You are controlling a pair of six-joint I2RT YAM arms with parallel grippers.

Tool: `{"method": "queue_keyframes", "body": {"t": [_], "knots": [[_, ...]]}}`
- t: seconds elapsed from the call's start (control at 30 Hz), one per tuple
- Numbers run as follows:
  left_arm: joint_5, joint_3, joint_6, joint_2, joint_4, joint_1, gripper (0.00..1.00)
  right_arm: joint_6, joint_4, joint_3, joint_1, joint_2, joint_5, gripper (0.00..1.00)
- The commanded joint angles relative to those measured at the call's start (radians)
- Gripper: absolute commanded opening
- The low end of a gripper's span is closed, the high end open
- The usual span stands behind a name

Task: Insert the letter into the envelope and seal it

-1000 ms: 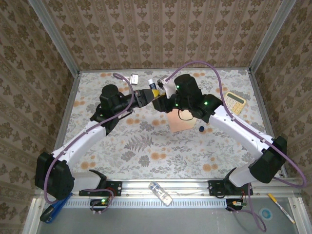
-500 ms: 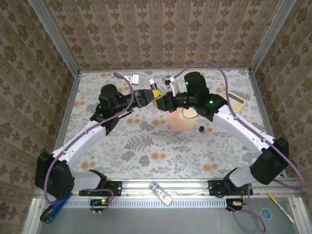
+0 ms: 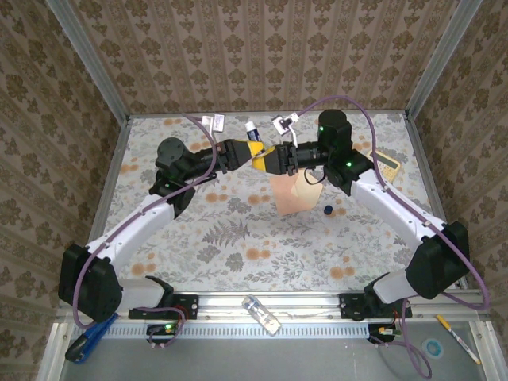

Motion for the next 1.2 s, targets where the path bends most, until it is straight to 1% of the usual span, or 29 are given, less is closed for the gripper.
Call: {"method": "queue_keyframes", "body": {"t": [0.0,0.03,0.1,0.17,0.2,0.23,0.33,0.37,0.47,0.5,0.57,0.67,0.7,0.9,1.03,1.17], "knots": [[0.118,0.023,-0.006,0.011,0.015,-0.035,0.00,0.040,0.094,0.015,-0.007,0.017,-0.030,0.24],[0.114,0.024,0.005,0.009,0.003,-0.035,0.00,0.023,0.068,0.020,-0.007,0.016,-0.023,0.24],[0.103,0.030,0.030,0.006,-0.035,-0.032,0.00,-0.053,-0.055,0.040,-0.007,0.005,0.020,0.26],[0.084,0.040,0.064,0.004,-0.088,-0.025,0.00,-0.169,-0.238,0.075,-0.006,-0.013,0.098,0.33],[0.072,0.045,0.077,0.004,-0.110,-0.020,0.00,-0.219,-0.320,0.089,-0.006,-0.022,0.145,0.41],[0.057,0.053,0.093,0.006,-0.146,-0.011,0.00,-0.262,-0.400,0.100,-0.007,-0.032,0.199,0.48],[-0.007,0.086,0.162,0.003,-0.285,0.012,0.00,-0.354,-0.575,0.115,-0.004,-0.050,0.356,0.59],[-0.038,0.096,0.188,0.003,-0.337,0.018,0.00,-0.371,-0.611,0.113,-0.002,-0.074,0.407,0.60],[-0.166,0.145,0.279,0.010,-0.532,0.022,0.00,-0.420,-0.740,0.132,0.041,-0.086,0.653,0.63],[-0.208,0.163,0.302,0.016,-0.583,0.020,0.00,-0.428,-0.759,0.140,0.063,-0.080,0.714,0.63],[-0.261,0.171,0.303,0.030,-0.605,0.016,0.00,-0.429,-0.751,0.144,0.109,-0.074,0.809,0.63],[-0.293,0.181,0.290,0.049,-0.609,0.004,0.00,-0.432,-0.719,0.160,0.172,-0.064,0.901,0.62],[-0.297,0.182,0.290,0.051,-0.610,-0.002,0.00,-0.433,-0.714,0.172,0.189,-0.037,0.935,0.61],[-0.314,0.172,0.292,0.037,-0.609,-0.022,0.00,-0.424,-0.636,0.204,0.220,0.014,0.939,0.58],[-0.311,0.146,0.268,0.017,-0.580,-0.023,0.00,-0.421,-0.649,0.235,0.222,0.047,0.958,0.57],[-0.301,0.132,0.253,0.002,-0.567,-0.025,0.00,-0.416,-0.630,0.228,0.221,0.048,0.975,0.54]]}}
